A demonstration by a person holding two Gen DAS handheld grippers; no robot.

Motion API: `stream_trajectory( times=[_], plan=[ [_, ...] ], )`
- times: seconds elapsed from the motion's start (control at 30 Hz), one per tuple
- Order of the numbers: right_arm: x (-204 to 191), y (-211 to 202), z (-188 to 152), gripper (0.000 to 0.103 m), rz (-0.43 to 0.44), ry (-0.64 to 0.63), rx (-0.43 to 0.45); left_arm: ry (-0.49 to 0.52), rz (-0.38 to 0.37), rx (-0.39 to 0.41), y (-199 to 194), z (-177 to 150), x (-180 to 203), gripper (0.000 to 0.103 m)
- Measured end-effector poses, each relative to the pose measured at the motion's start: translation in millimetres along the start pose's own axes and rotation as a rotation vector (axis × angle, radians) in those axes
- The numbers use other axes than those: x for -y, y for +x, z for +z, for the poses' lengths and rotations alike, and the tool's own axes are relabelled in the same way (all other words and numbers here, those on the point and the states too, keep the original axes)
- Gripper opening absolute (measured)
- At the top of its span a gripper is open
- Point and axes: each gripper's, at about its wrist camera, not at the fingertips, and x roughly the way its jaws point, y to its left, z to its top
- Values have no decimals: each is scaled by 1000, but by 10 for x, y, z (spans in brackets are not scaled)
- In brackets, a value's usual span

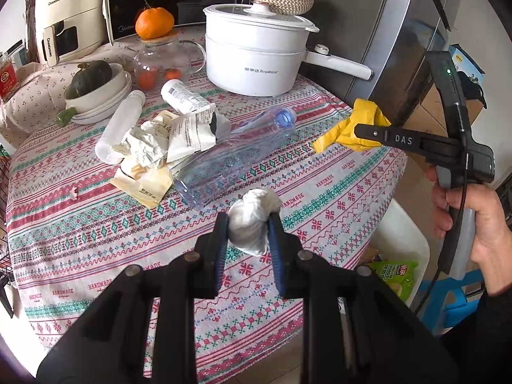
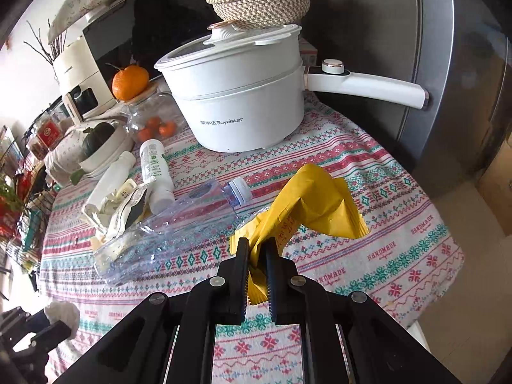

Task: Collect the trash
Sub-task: 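Grasp the yellow wrapper with the right tool while the left holds the tissue, then carry tissue and wrapper over the white bin and open both tools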

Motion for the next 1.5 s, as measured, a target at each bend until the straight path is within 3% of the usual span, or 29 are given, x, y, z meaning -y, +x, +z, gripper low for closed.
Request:
stream_trajectory(
  times=[0.33, 0.63, 0.93, 1.2, 1.5],
  plan=[
    [330, -874, -586, 10, -7, -6, 12, 104, -37, 34, -145, -120, 529, 26],
    [661, -1322, -1060, 10, -40, 55, 21, 215, -87, 28, -157, -334, 1051, 27],
    [951, -1401, -1481, 10, -65, 112, -47, 341, -147, -9, 56, -606, 1574, 27],
    [1183, -1418, -1662, 10, -108, 136, -85, 437, -166, -23, 398, -756, 1999, 27],
    [1347, -1355, -1795, 10, -148, 147, -126, 450, -188, -58, 660, -813, 2154, 33]
  ],
)
